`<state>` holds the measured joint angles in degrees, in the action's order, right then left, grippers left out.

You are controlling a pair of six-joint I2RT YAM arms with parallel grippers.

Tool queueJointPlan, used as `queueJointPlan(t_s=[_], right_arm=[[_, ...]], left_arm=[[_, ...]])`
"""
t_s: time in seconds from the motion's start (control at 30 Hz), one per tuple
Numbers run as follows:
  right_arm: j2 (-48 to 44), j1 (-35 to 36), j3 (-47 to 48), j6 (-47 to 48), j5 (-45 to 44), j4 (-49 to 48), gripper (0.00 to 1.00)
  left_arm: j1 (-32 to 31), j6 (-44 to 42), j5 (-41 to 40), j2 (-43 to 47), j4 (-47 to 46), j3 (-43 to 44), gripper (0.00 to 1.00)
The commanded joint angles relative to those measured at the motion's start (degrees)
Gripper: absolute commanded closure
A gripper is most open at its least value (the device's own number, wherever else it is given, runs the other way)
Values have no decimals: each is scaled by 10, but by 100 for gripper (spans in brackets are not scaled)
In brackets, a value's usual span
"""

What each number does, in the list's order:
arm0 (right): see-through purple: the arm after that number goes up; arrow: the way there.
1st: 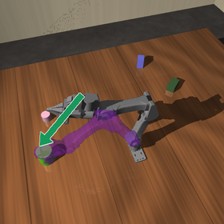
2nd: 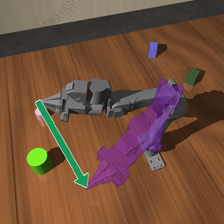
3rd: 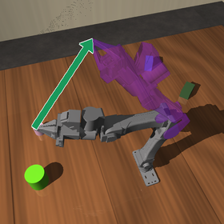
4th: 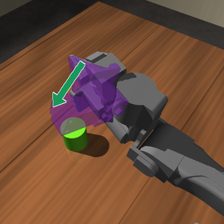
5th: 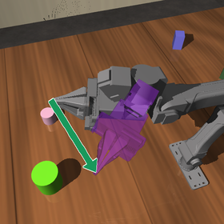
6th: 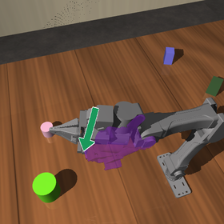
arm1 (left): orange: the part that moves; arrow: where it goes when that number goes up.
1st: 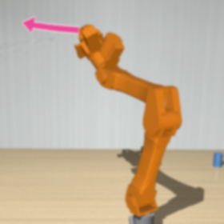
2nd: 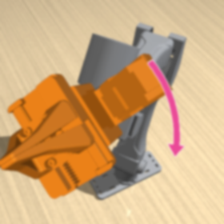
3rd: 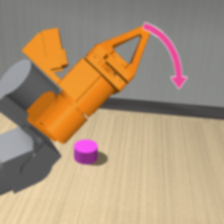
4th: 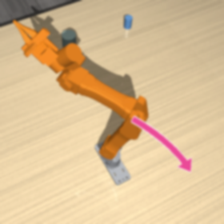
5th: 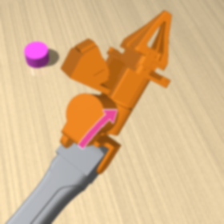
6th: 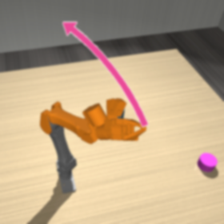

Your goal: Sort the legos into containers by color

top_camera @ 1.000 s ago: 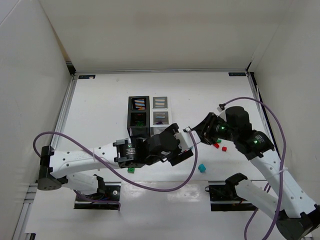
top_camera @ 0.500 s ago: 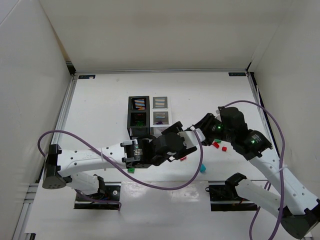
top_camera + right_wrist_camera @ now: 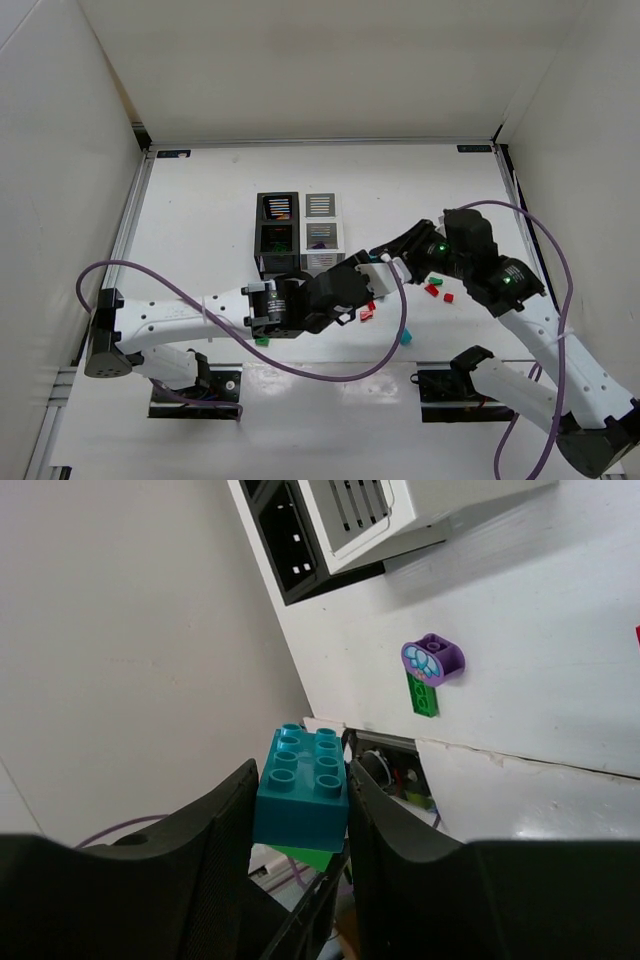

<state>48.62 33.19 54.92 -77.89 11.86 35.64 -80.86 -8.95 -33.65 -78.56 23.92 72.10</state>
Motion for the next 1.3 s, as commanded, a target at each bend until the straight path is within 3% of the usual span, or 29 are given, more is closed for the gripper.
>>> queueJointPlan(t_s=[0.0, 0.33, 0.4, 0.43, 0.6, 0.73, 0.93, 1.27], right_arm=[[-19, -19, -1, -21, 30, -34, 100], [-42, -211, -9, 78, 102, 12, 100], [-53, -253, -14, 101, 115, 23, 100], [-57, -268, -13, 120, 117, 35, 100], [-65, -311, 8, 234, 106, 85, 100], [-70, -308, 18, 290, 45, 104, 100], [-52, -270, 31, 351, -30, 88, 100], [10, -230, 41, 368, -45, 58, 100]], left_arm=[[-3, 9, -9, 23, 2, -4, 78], [-11, 66, -6, 101, 41, -39, 77], [24, 118, 30, 106, 66, -34, 76], [64, 132, 90, 105, 74, -32, 76], [179, 189, 161, 113, 89, -26, 76], [297, 237, 234, 105, 106, -15, 75], [387, 256, 274, 47, 101, -23, 75], [431, 255, 218, -2, 86, -41, 75]])
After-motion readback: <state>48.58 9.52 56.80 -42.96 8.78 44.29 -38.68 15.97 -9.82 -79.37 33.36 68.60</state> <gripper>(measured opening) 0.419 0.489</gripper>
